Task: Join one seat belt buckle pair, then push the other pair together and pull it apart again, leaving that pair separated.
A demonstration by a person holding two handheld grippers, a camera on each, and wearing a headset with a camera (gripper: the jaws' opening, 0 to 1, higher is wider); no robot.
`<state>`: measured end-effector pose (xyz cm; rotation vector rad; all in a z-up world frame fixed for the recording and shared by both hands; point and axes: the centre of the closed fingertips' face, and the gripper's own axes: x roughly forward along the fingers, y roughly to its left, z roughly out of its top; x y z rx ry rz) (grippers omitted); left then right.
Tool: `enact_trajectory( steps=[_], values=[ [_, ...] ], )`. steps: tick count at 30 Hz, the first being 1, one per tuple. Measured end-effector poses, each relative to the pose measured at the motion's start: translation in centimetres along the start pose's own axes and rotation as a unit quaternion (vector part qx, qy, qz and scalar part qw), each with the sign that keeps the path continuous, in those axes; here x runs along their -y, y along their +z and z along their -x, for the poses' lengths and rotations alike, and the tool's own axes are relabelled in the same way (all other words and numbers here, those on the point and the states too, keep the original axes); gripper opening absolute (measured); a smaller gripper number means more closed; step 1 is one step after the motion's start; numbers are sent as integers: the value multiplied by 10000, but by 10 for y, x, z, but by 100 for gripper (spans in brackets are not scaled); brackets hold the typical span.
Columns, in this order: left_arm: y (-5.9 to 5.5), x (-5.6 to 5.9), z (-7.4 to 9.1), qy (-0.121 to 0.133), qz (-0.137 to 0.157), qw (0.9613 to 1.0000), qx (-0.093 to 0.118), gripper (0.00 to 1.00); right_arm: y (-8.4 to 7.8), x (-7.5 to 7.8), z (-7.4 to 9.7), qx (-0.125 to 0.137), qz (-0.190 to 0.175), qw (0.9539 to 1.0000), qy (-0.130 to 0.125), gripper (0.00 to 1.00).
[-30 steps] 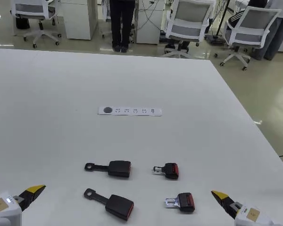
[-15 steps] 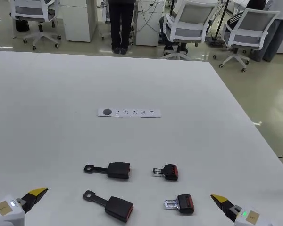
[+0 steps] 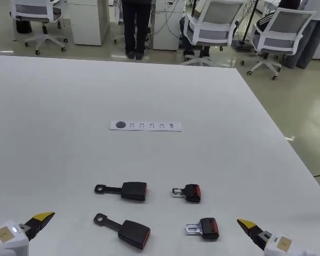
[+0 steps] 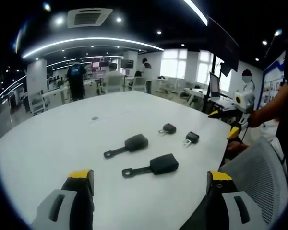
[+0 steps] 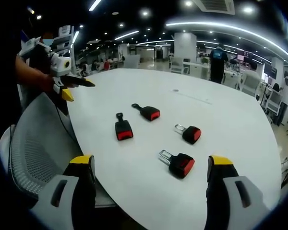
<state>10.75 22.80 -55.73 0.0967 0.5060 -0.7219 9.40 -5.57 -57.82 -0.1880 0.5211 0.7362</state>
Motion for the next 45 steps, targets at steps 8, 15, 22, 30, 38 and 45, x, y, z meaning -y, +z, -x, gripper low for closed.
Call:
enact_trajectory(
  steps=[8, 15, 22, 30, 38, 45],
  values=[
    [0, -1, 1, 18, 102, 9999, 4, 100, -5, 5, -1, -24, -14, 10000, 15, 100],
    [0, -3, -1, 21, 120, 9999, 25, 100, -3, 4, -1, -41, -7, 10000, -3, 99],
    [0, -6, -2, 33, 113, 9999, 51, 100, -6, 6, 0, -38, -55, 10000, 3, 99],
    [0, -6, -2, 35, 102, 9999, 42, 100, -7, 4, 2, -87, -72, 9999, 11, 99],
    [-5, -7, -2, 30, 99, 9999, -9, 100, -9, 2, 2, -109, -103, 9998, 89, 98],
    [-5, -7, -3, 19, 83, 10000, -23, 100, -6, -1, 2, -142, -132, 9997, 121, 98]
  ],
)
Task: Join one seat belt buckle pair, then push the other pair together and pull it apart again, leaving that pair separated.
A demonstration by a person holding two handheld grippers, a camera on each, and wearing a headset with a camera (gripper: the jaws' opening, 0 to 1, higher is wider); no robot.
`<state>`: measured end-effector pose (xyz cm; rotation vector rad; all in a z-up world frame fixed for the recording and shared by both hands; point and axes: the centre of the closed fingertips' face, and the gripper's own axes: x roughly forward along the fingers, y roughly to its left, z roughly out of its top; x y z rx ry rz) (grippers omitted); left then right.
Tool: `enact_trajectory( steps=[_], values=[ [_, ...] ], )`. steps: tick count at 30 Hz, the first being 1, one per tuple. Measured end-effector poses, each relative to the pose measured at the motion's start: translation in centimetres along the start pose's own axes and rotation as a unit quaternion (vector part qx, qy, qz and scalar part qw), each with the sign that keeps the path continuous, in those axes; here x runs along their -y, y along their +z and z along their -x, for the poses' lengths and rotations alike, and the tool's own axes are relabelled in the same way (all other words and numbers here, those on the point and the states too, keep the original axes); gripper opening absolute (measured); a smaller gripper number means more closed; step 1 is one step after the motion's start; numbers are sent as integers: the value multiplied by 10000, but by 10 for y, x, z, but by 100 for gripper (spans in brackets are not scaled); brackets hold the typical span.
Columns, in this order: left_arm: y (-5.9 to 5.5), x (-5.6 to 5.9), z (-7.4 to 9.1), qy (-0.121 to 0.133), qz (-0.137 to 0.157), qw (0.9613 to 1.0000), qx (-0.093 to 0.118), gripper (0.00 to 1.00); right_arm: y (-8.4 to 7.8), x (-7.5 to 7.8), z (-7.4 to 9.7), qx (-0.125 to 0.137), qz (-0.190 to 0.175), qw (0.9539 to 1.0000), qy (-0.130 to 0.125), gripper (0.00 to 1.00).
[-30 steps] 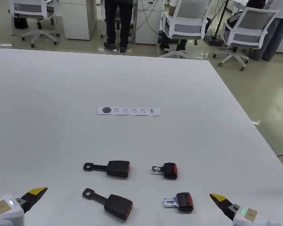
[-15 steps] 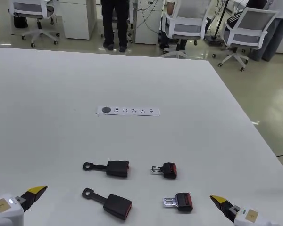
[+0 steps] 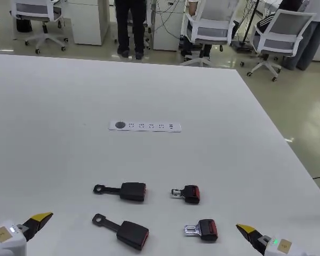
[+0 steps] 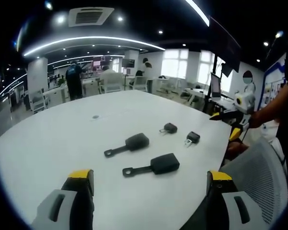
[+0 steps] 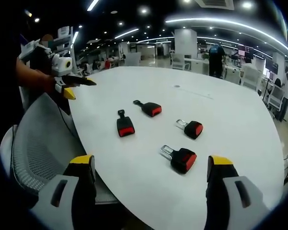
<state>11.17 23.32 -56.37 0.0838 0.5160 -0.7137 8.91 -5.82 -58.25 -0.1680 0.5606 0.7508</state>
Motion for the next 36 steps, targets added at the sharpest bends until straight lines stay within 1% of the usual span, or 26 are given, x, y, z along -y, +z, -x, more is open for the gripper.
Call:
enact_trajectory(
  steps=[7, 10, 12, 16, 21, 23, 25, 28, 31, 33, 36],
  values=[
    [-3, 2, -1, -44, -15, 10000, -60, 100, -4, 3, 0, -15, -9, 10000, 22, 97],
    [-2, 3, -2, -61, -18, 10000, -59, 100, -2, 2, 0, 42, -64, 10000, 27, 98],
    [-1, 4, -3, -77, -9, 10000, -52, 100, -3, 2, 0, -16, -26, 10000, 16, 98],
    [-2, 5, -5, -105, 11, 9999, -39, 99, -5, 5, -1, -33, -31, 10000, 37, 98],
    [-5, 8, -8, -174, -51, 9998, -95, 99, -7, 9, -2, -36, 11, 10000, 31, 98],
    [-4, 10, -10, -206, -66, 9997, -112, 99, -6, 9, -2, -50, 4, 10000, 44, 98],
    [-7, 10, -14, -256, -145, 9994, -190, 99, -6, 10, -2, -68, 43, 10000, 57, 98],
    [-6, 13, -17, -315, -179, 9991, -225, 99, -8, 14, -4, -95, 62, 9999, 78, 97],
    [-9, 12, -18, -363, -224, 9988, -252, 99, -7, 14, -4, -104, 37, 9999, 105, 96],
    [-8, 14, -21, -415, -274, 9984, -260, 98, -5, 13, -5, -105, 68, 9999, 107, 96],
    [-10, 15, -25, -503, -354, 9975, -344, 98, -7, 16, -8, -138, 89, 9998, 140, 95]
  ],
)
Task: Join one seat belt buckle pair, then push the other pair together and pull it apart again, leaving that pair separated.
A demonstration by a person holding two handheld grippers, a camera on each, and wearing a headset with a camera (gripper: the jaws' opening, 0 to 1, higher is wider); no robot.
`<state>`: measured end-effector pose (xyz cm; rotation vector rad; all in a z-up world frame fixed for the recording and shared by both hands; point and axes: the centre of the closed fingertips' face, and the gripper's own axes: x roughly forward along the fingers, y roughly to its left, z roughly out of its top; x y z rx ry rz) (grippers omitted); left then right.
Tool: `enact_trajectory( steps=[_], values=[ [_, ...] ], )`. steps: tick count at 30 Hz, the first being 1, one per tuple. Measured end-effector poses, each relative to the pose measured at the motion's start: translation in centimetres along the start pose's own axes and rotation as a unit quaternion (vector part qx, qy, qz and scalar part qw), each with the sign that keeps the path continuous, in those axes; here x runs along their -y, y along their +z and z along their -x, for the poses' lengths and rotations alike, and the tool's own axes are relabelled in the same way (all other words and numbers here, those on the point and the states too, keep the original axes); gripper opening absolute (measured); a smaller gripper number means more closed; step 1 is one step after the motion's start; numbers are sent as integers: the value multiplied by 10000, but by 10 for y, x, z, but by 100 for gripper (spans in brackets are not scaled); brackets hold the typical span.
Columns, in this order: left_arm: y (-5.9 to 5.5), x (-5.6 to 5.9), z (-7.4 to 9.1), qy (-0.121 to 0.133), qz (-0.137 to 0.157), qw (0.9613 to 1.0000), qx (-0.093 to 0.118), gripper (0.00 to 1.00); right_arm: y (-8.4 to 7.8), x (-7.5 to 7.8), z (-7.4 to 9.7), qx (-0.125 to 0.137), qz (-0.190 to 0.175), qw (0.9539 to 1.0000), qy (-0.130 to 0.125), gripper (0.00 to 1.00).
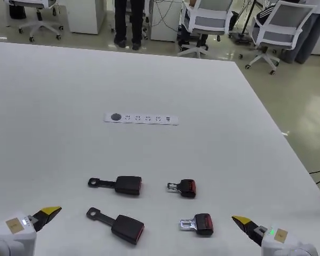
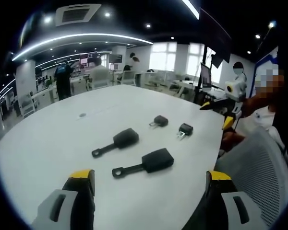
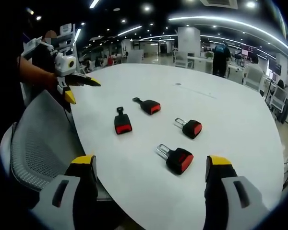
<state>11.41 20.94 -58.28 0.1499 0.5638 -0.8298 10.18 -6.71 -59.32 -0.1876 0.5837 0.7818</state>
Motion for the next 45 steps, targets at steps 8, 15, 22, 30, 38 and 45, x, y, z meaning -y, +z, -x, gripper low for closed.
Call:
enact_trajectory(
  steps=[8, 15, 22, 30, 38, 45],
  values=[
    [5, 1, -15, -314, -266, 9989, -206, 97, -3, 5, -8, -97, 113, 9998, 105, 93],
    [15, 6, -31, -592, -402, 9969, -314, 92, -4, 11, -14, -164, 232, 9993, 225, 94],
    [13, 6, -51, -914, -831, 9909, -531, 89, -8, 21, -22, -315, 392, 9979, 404, 91],
    [8, 11, -74, -1351, -1342, 9780, -854, 79, -16, 36, -37, -521, 461, 9956, 620, 87],
    [-9, 14, -100, -1924, -1958, 9544, -1171, 68, -24, 46, -51, -820, 504, 9915, 874, 84],
    [-15, 10, -121, -2081, -2060, 9471, -1311, 66, -28, 47, -65, -982, 614, 9859, 1210, 81]
  ],
)
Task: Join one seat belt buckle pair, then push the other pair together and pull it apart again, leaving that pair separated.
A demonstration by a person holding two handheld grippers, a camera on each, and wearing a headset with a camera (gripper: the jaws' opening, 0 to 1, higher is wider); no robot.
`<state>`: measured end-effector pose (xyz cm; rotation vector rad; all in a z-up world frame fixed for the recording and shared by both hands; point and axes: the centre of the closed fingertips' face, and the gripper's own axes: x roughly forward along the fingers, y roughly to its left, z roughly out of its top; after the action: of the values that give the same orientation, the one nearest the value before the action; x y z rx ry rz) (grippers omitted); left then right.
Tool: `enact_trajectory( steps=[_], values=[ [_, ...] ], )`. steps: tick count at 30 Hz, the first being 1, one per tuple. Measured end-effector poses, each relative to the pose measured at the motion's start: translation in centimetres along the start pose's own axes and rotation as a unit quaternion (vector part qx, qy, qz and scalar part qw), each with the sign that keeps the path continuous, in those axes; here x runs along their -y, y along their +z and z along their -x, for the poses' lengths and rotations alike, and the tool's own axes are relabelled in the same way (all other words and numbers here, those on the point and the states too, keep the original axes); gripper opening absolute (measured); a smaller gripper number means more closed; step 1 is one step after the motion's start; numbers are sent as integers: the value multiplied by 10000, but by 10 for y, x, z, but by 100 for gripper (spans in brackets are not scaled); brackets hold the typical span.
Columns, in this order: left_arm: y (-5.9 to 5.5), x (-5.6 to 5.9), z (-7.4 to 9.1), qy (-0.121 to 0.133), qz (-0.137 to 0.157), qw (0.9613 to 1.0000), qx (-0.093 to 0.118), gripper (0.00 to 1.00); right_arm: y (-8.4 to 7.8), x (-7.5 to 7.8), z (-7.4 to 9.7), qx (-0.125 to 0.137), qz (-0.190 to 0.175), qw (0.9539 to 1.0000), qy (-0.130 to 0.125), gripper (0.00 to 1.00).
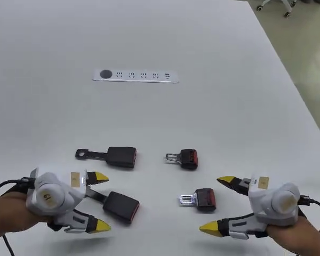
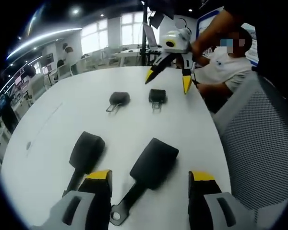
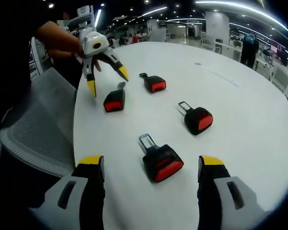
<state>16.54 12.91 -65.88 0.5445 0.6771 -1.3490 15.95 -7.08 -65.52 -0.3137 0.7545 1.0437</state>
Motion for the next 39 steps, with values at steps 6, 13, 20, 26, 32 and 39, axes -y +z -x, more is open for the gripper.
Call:
enact_trajectory(
  steps=[6, 13, 20, 26, 32, 39],
  values=[
    [-1, -2, -15, -210, -156, 9996, -68, 61, -2, 2, -9, -134, 146, 9995, 261, 79],
    [-8, -1, -29, -494, -309, 9978, -301, 56, -13, 4, -16, -378, 360, 9970, 566, 74],
    [-11, -1, -34, -567, -413, 9970, -317, 50, -26, 4, -14, -648, 575, 9922, 896, 64],
    [-12, 5, -33, -544, -456, 9973, -212, 38, -27, -2, -8, -651, 678, 9903, 1028, 61],
    [-14, 8, -32, -360, -439, 9981, -237, 36, -26, -5, -6, -757, 891, 9884, 974, 55],
    [-14, 10, -31, -152, -311, 9992, -207, 35, -28, 4, -5, -866, 1009, 9879, 798, 34]
  ],
)
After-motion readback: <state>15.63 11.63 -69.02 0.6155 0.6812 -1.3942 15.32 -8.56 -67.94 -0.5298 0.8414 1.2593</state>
